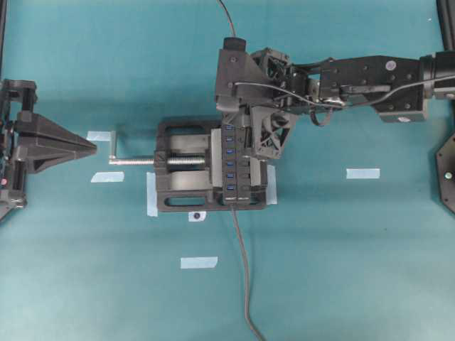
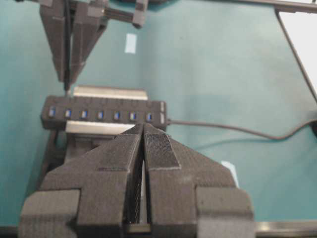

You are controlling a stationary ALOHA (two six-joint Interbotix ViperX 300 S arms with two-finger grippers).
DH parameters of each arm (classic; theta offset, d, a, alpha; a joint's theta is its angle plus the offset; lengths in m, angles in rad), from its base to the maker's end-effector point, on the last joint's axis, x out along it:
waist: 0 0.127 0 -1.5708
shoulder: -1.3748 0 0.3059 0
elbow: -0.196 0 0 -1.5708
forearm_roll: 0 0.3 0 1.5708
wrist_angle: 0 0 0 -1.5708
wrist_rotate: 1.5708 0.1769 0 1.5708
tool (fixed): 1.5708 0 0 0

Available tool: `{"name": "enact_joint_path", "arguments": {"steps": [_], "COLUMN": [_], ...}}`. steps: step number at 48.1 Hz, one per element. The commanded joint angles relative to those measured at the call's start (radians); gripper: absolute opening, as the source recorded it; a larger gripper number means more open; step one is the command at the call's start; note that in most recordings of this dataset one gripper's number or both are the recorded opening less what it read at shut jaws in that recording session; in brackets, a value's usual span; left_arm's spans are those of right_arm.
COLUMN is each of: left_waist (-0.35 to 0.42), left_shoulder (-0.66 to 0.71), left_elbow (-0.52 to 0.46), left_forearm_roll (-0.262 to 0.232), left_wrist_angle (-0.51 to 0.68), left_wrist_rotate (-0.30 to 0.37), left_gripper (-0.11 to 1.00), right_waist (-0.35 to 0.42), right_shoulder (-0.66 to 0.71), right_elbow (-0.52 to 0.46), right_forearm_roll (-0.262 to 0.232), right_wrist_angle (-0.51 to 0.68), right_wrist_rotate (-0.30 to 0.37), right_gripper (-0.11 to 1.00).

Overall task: Insert the USB into the center port of the fixed hub
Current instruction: 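Pull the USB plug out of the end port with the right gripper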

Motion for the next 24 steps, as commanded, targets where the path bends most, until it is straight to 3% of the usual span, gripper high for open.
{"name": "enact_joint_path", "arguments": {"steps": [1, 24], "left_waist": [0.002, 0.002], "left_shoulder": [0.005, 0.003], "left_elbow": [-0.012, -0.011], "left_forearm_roll": [0.003, 0.003], "left_wrist_angle": [-0.009, -0.009], "left_wrist_rotate": [-0.002, -0.002], "left_gripper": [0.01, 0.01], "right_waist": [0.008, 0.038], "right_shoulder": [-0.035, -0.037], "right_elbow": [-0.031, -0.041], "right_forearm_roll": [0.003, 0.005], "right_wrist_angle": [0.005, 0.014], "right_wrist_rotate": [0.008, 0.008], "right_gripper": [0.08, 0.08]}}
